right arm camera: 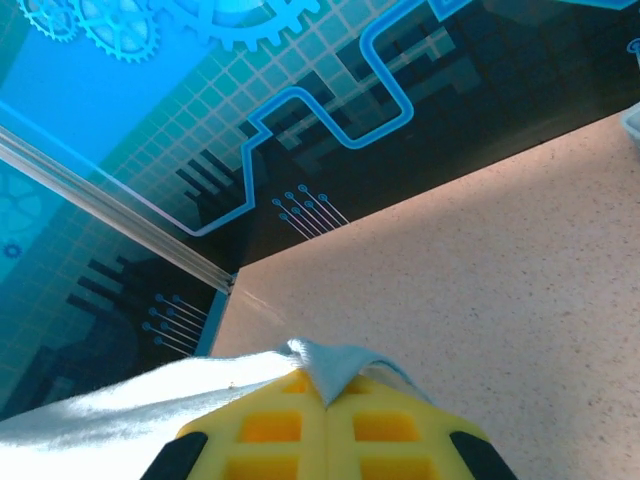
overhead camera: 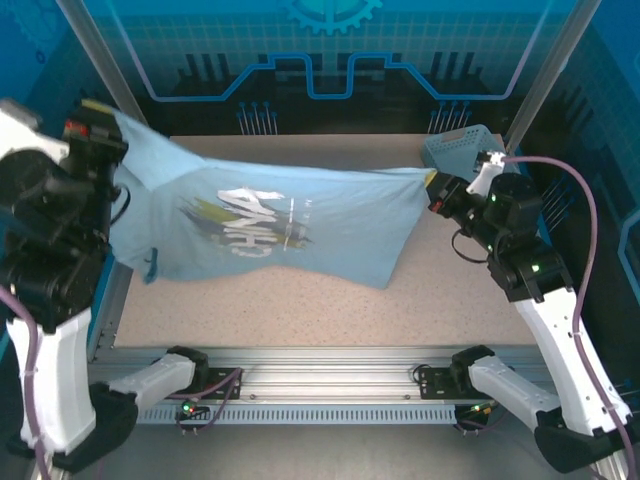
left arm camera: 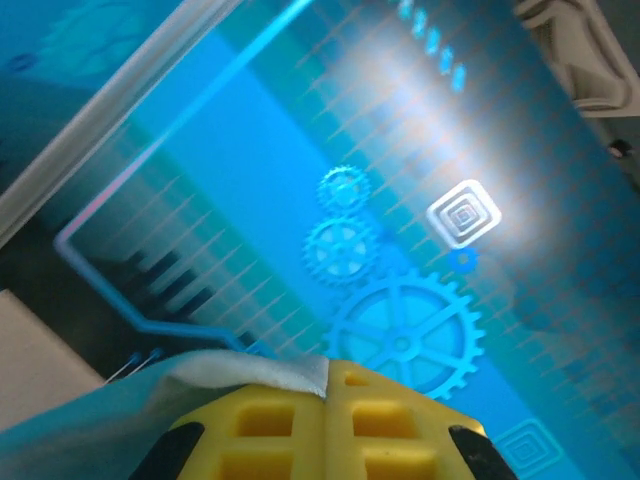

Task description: Fold and stack the t-shirts

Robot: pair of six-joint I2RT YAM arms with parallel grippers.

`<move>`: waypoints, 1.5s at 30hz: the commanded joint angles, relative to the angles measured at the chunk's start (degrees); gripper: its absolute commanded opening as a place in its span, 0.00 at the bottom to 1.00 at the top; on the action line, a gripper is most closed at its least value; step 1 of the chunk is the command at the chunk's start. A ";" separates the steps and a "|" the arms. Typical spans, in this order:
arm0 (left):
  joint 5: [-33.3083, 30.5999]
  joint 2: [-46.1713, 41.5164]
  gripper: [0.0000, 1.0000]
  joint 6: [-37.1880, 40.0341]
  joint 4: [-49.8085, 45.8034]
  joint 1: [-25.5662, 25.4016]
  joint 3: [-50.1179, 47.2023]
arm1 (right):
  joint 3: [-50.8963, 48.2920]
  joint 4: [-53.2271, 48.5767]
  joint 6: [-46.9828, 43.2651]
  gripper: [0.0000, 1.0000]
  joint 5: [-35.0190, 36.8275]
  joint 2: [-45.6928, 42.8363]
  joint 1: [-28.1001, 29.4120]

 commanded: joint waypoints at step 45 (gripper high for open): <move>46.28 -30.92 0.00 -29.08 1.92 2.43 -87.41 | -27.20 4.60 5.78 0.00 -4.58 17.70 -21.08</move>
